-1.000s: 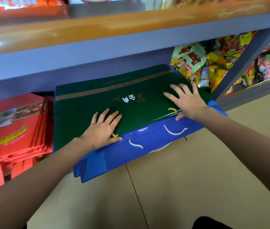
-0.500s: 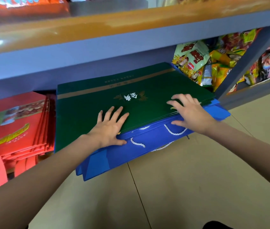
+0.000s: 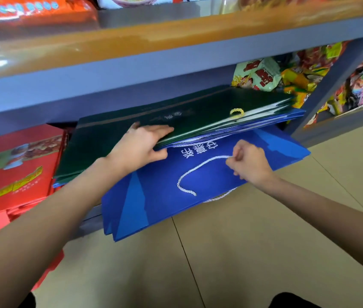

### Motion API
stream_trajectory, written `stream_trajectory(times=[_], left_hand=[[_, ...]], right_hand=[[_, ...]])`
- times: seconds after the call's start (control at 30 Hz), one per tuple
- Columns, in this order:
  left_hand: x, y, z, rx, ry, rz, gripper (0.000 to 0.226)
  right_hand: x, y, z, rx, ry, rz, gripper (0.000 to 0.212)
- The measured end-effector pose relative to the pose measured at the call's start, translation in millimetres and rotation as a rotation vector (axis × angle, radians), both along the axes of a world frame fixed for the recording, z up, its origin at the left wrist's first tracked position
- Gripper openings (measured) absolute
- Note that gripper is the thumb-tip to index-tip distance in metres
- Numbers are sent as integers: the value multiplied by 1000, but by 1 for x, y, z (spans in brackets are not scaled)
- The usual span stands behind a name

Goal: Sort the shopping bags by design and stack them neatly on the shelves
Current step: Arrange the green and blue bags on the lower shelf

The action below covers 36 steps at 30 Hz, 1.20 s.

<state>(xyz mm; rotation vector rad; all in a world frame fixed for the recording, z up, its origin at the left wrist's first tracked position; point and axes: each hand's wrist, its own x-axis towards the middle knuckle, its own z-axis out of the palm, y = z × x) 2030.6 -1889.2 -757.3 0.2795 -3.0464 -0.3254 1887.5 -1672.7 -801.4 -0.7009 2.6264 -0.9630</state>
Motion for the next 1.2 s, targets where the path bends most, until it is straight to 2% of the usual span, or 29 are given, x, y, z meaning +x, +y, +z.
stream_trajectory(times=[0.07,0.13,0.2,0.3,0.33,0.4,0.47,0.5,0.6,0.67,0.8,0.97,1.07,1.17,1.2], left_hand=[[-3,-4,10,8,45,-10,57],[-5,-7,14,3,57,-13,57],[-4,-6,12,-2,38,-14,57],[-2,-1,-3,-12,-32,-26,60],[-1,1,-10,-16,-53,-35,61],[1,7,-24,-39,-110,-46,65],[6,17,-38,-115,-204,-53,69],[8,22,-43,-166,-247,-60,71],[14,31,-53,-266,-294,-62,74],[14,32,-54,-256,-276,-45,73],[8,26,-43,-248,-253,-49,68],[6,12,-26,-164,-144,-24,64],[8,12,-26,-191,-150,6,69],[20,26,-42,-296,-209,-66,82],[26,28,-50,-312,-179,-79,85]], right_hand=[[-6,2,9,-354,-311,-135,23],[-11,2,13,-460,-416,-61,22],[-13,3,15,-215,-323,124,28],[-19,12,11,246,105,264,29],[-18,17,11,288,290,274,23],[-19,28,13,184,599,334,19],[-20,34,15,66,752,471,23],[-24,34,13,122,744,565,29],[-31,32,5,663,550,752,105],[-36,26,-1,803,602,770,127],[-49,12,0,826,540,763,138],[-48,3,15,714,565,710,133],[-44,-23,21,725,644,703,129],[-37,-38,19,810,665,722,132],[-36,-35,18,827,672,727,134]])
